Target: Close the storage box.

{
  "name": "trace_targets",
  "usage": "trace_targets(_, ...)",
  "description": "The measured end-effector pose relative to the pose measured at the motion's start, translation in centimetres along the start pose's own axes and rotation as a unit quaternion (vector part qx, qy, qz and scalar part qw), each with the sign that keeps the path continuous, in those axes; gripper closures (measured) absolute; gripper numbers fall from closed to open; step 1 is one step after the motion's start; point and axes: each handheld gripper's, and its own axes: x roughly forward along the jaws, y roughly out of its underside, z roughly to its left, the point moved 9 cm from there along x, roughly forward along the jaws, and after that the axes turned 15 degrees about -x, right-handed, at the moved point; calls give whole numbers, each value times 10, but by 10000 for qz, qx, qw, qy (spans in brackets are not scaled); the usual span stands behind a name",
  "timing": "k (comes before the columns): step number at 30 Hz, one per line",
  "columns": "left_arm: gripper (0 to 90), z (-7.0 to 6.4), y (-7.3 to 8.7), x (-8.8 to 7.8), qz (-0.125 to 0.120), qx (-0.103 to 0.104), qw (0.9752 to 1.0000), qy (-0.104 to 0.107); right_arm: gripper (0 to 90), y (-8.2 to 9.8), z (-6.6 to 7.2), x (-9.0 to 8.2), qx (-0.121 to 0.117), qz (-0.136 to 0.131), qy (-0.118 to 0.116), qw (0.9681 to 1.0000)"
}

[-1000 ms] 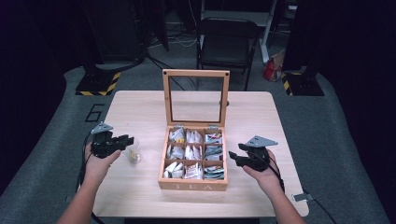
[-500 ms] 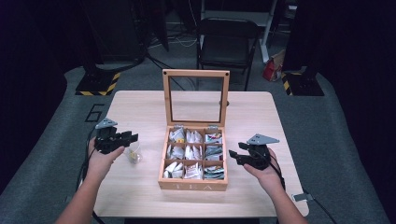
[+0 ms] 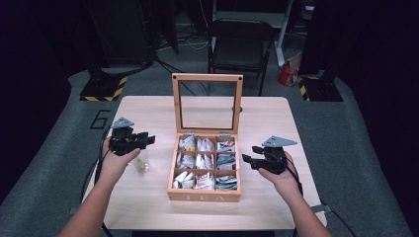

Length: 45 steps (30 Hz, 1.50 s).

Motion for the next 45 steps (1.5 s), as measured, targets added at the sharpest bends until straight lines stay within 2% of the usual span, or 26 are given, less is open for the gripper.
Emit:
trace_targets(10,580,-16,-13,8,10,86,9999,133,428,-15,-10,6,-83,123,-77,9999)
trace_targets(15,572,-22,-13,9,38,148,9997,180,428,-27,-17,11,-77,145,-111,9998)
trace_targets(20,560,-25,-12,10,60,193,9996,192,428,-40,-23,15,-69,145,-128,9998)
trace_targets(25,551,-26,-13,11,15,138,9997,203,429,-53,-29,18,-29,59,-175,9998)
trace_targets(29,542,-26,-12,10,29,141,9997,211,431,-58,-34,23,-107,119,-174,9997)
trace_targets(34,534,-27,-12,10,23,153,9996,224,431,-63,-44,31,74,113,-146,9998)
trace_targets(45,498,-33,-11,10,93,225,9992,321,426,-74,-62,40,277,100,-34,9996)
